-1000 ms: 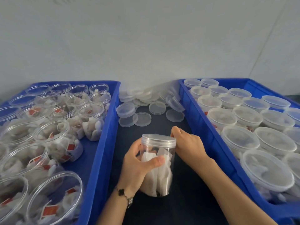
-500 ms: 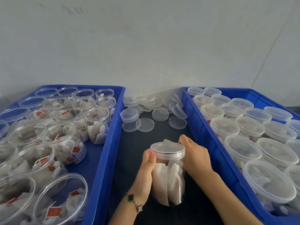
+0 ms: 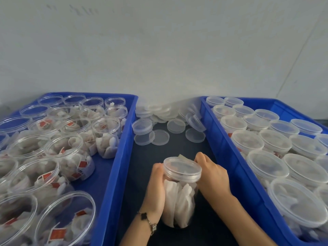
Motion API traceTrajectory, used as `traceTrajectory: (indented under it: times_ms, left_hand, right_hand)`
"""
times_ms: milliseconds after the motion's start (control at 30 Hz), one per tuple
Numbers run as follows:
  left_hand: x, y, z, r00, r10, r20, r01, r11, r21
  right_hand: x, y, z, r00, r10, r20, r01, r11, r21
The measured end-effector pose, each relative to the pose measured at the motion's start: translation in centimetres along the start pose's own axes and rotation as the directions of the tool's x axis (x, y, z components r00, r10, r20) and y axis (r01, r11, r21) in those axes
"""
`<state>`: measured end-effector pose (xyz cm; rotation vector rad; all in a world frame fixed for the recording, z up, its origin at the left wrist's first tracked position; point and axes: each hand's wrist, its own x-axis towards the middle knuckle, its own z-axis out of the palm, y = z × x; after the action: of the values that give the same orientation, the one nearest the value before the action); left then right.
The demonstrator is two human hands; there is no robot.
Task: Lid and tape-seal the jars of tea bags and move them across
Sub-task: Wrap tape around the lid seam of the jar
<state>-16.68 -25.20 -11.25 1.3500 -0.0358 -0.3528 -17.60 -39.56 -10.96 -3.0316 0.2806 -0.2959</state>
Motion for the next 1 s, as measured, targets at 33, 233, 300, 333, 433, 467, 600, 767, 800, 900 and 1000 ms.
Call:
traceTrajectory:
  times_ms: [33, 233, 300, 333, 433, 467, 600, 767, 800, 900, 1000]
  left_hand:
    - [0.2, -0.7, -0.6, 1.0, 0.021, 0.011, -0.022, 0.999, 0.025]
    - [1.9, -2.6, -1.5, 0.967, 0.19, -0.172, -0.145, 0.959, 0.243]
    - [1.6, -2.2, -1.5, 0.902, 0.313, -0.297, -0.236, 0.934, 0.267]
    - [1.5, -1.8, -1.5, 0.859, 0.383, -0.34, -0.289, 0.911, 0.295]
    - [0.8, -1.1, -1.0, 0.79, 0.494, -0.362, -0.332, 0.843, 0.424]
    - [0.4, -1.3, -0.8, 0.798, 0.484, -0.36, -0.32, 0.845, 0.428]
    - [-0.4, -1.9, -0.2, 0.908, 0.392, -0.15, -0.238, 0.775, 0.586]
    - [0.4, -2.0, -0.4, 0.9, 0.391, -0.191, -0.236, 0.807, 0.541]
    - [0.6, -2.0, -0.6, 0.894, 0.408, -0.186, -0.256, 0.805, 0.535]
    - [1.7, -1.6, -1.5, 0.892, 0.413, -0.184, -0.277, 0.821, 0.499]
    - [2.5, -1.4, -2.1, 0.912, 0.376, -0.166, -0.26, 0.841, 0.474]
  right_hand:
    - [-0.1, -0.1, 0.0, 1.0, -0.004, -0.004, 0.004, 1.0, -0.004]
    - [-0.4, -0.6, 0.3, 0.998, -0.005, -0.057, 0.001, 0.997, -0.071]
    - [-0.4, -0.9, 0.2, 0.998, 0.002, -0.057, -0.007, 0.996, -0.09]
    - [-0.4, -1.0, 0.2, 0.998, 0.008, -0.06, -0.014, 0.995, -0.099]
    - [-0.5, -1.4, 0.0, 0.997, 0.045, -0.066, -0.052, 0.993, -0.105]
    - [-0.6, -1.5, 0.0, 0.996, 0.058, -0.064, -0.065, 0.992, -0.105]
    - [-0.5, -2.1, -0.1, 0.994, 0.092, -0.063, -0.099, 0.988, -0.121]
    - [-1.1, -2.4, 0.2, 0.991, 0.084, -0.106, -0.095, 0.99, -0.106]
    - [-1.0, -1.9, 0.0, 0.993, 0.056, -0.103, -0.062, 0.996, -0.064]
    - [-0.3, 0.5, -1.1, 0.998, -0.031, 0.048, 0.024, 0.988, 0.153]
    - [-0.2, 2.2, -2.0, 0.958, -0.074, 0.276, -0.029, 0.935, 0.353]
